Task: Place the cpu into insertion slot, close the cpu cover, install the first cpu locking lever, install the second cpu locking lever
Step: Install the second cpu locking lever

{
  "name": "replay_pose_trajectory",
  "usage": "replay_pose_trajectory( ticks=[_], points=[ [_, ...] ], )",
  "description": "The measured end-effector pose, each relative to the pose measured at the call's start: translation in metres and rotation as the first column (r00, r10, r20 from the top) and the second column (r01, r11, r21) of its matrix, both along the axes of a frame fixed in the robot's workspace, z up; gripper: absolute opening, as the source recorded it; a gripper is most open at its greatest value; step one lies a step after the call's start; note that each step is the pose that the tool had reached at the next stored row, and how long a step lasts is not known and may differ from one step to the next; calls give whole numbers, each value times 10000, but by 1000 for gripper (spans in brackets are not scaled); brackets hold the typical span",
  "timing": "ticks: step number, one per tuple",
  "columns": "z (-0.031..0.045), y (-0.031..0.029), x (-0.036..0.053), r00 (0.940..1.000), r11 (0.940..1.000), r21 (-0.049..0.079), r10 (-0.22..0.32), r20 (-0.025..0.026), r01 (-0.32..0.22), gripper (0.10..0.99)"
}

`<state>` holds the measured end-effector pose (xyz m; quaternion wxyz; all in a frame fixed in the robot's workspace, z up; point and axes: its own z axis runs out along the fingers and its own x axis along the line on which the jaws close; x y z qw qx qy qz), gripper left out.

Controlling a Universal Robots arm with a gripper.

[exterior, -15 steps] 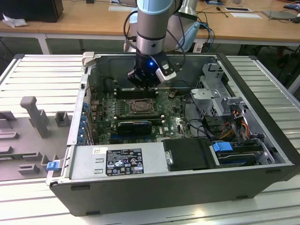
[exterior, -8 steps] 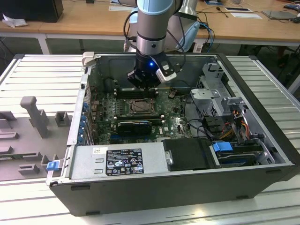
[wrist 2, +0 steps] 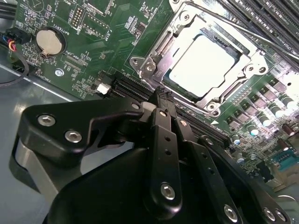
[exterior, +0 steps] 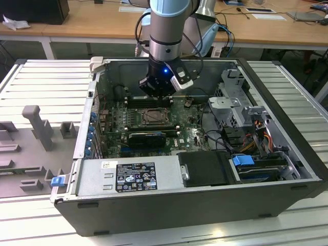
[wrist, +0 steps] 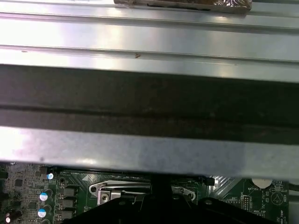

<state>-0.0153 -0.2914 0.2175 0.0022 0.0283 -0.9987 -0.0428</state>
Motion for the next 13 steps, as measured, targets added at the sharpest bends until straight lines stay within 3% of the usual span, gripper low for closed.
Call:
replay_pose_trajectory(
  ticks=[9,13],
  points=[
    [31,-30,0,10000,10000,1,-1,0,1,106],
    [118,-31,0,10000,10000,1,-1,1,1,106]
  ],
)
